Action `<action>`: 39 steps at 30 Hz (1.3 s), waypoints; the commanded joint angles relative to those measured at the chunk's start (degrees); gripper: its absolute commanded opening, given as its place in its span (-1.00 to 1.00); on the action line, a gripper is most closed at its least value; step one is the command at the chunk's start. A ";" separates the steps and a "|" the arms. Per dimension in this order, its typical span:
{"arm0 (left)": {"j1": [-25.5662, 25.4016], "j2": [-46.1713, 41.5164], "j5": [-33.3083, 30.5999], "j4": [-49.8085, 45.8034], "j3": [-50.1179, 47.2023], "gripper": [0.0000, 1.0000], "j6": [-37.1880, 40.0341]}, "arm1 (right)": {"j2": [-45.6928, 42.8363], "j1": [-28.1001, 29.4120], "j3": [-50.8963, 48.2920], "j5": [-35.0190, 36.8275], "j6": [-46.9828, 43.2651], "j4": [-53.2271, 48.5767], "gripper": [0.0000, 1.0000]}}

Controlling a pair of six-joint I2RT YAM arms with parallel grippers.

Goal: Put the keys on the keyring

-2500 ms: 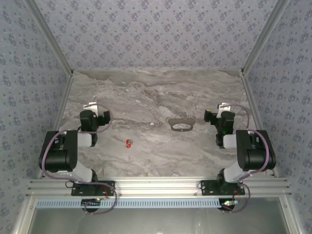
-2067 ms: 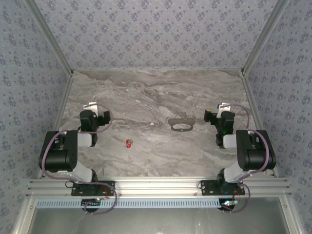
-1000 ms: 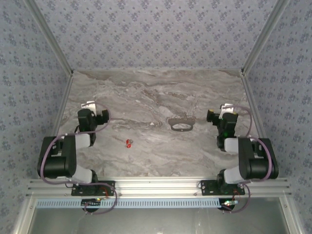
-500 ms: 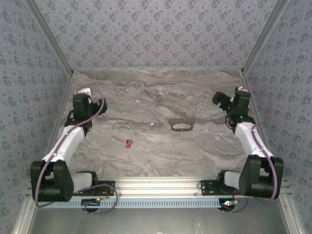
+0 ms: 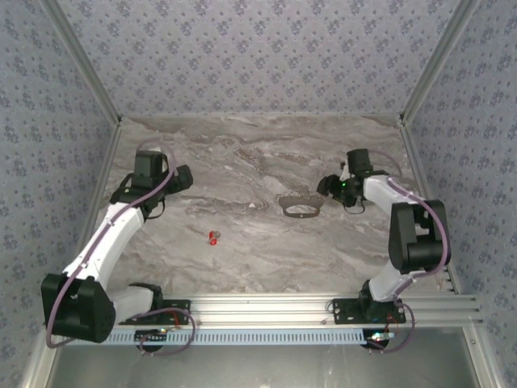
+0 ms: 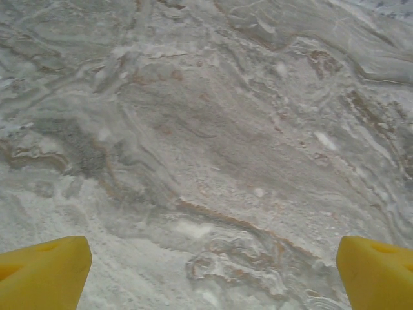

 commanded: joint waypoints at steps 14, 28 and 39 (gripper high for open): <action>-5.95 10.90 3.18 -5.46 13.76 0.95 -1.35 | 2.83 6.36 -1.18 3.56 7.15 -1.75 0.13; -8.44 13.46 5.38 -5.49 16.17 0.95 -3.30 | 6.47 16.94 1.72 3.32 12.74 0.10 0.08; -9.40 14.65 5.14 -6.12 18.13 0.95 -4.90 | 9.67 25.55 16.56 -3.89 15.14 1.52 0.08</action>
